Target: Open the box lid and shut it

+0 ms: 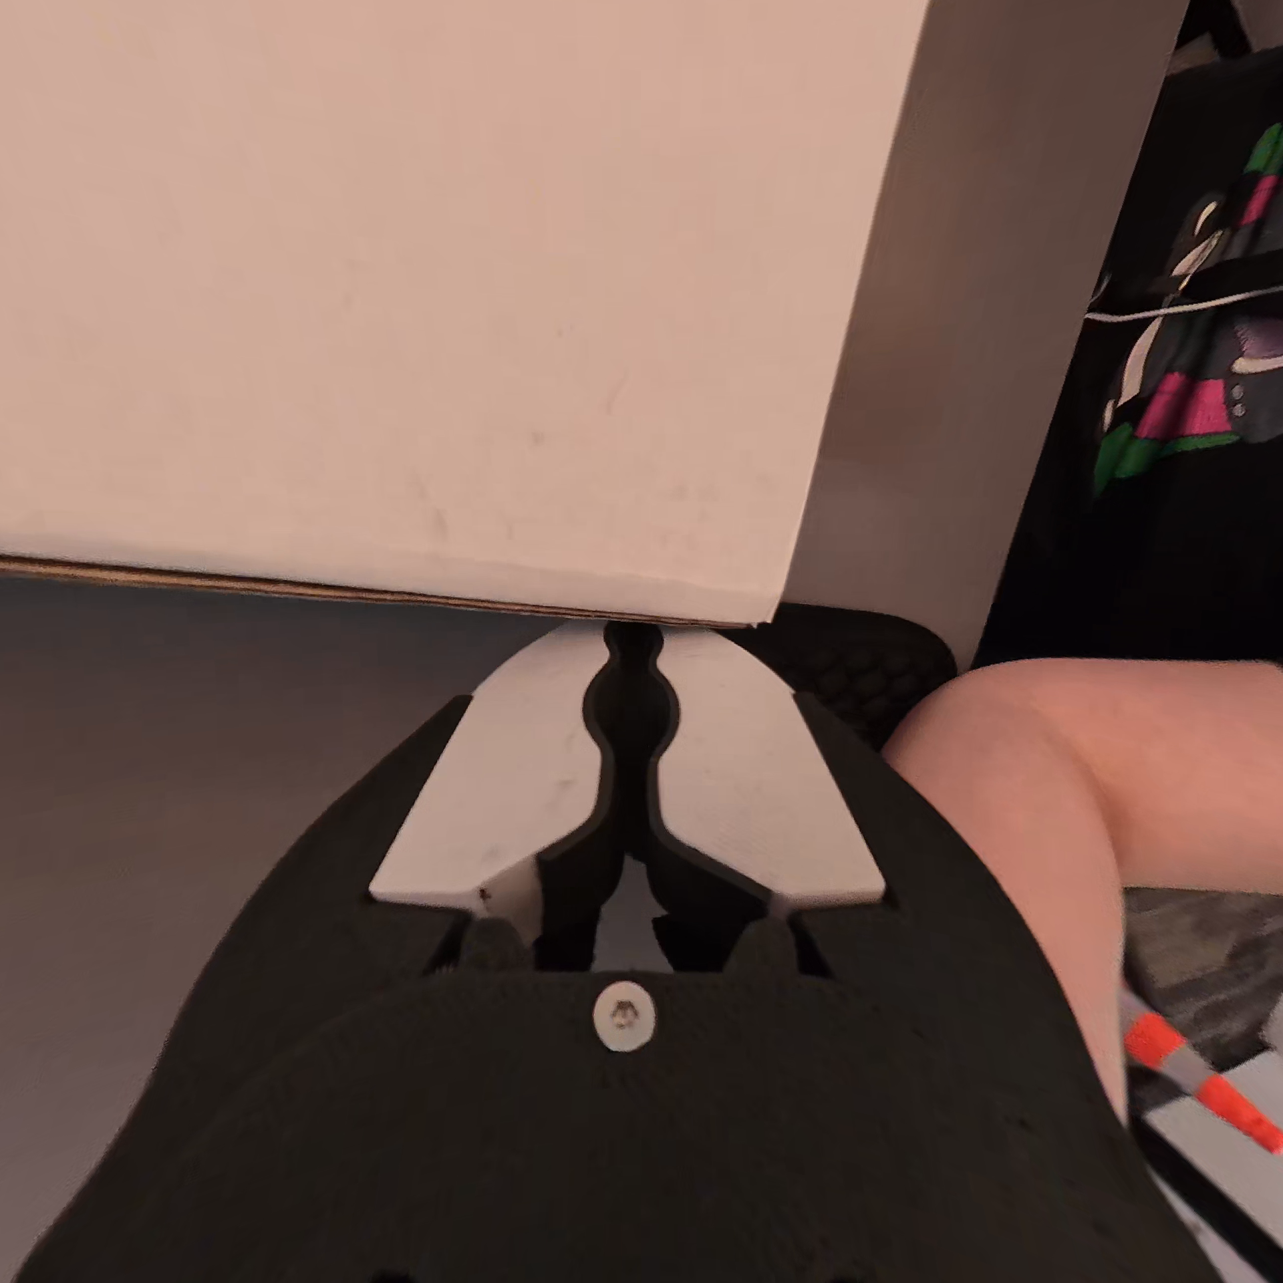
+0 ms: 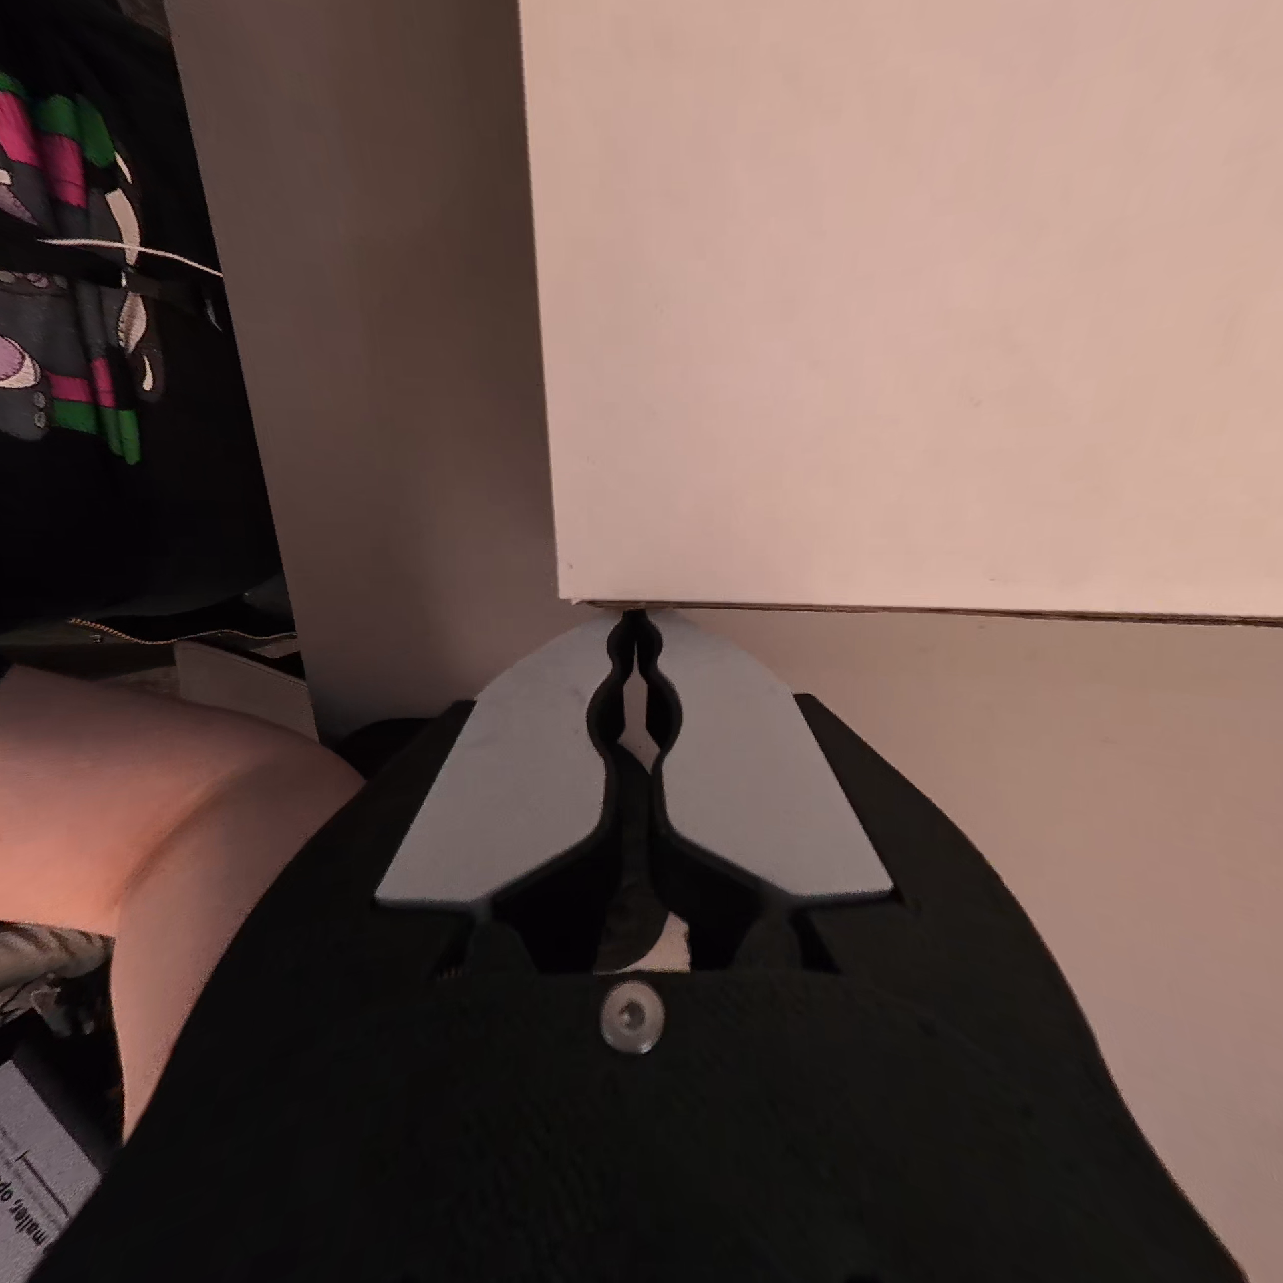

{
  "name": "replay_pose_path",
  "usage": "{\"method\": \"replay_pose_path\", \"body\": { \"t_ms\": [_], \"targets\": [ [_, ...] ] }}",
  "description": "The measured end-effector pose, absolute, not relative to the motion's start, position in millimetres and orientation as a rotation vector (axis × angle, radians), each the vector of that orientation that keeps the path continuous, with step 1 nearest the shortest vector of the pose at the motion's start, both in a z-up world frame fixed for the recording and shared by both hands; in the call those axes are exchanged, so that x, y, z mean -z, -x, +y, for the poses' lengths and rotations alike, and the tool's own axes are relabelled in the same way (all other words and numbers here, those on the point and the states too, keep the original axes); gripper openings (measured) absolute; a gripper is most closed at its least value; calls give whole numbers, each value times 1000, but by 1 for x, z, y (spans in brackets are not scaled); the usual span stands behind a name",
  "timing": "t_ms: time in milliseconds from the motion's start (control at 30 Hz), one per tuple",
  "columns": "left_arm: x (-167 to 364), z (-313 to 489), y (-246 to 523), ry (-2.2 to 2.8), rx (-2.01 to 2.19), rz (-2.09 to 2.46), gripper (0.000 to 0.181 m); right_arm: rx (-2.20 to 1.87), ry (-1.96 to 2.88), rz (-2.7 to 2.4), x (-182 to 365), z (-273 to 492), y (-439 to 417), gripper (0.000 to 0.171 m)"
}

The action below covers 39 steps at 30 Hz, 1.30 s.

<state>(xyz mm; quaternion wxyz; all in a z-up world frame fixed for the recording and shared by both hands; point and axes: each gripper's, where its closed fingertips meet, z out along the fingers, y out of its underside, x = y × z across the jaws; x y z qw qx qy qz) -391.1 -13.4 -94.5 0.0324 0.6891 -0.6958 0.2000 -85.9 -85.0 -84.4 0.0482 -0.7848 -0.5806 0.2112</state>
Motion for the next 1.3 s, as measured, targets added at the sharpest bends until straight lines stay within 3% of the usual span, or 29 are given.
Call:
{"method": "replay_pose_path", "body": {
  "t_ms": [333, 533, 1033, 1300],
  "targets": [
    [95, -11, 386, -2040, -602, -2286, 0, -546, 2338, -1804, 85, -76, 81, 0],
    [89, -4, 388, -2173, -839, -2122, 0, -632, 2353, -1652, 76, -71, 74, 0],
    [93, 31, 376, -2298, -621, -2324, 0, -327, 2221, -1664, 82, -30, 74, 0],
    [92, -1, 384, -2146, -814, -2218, 0, -532, 2236, -1740, 81, -65, 80, 0]
  ]
}}
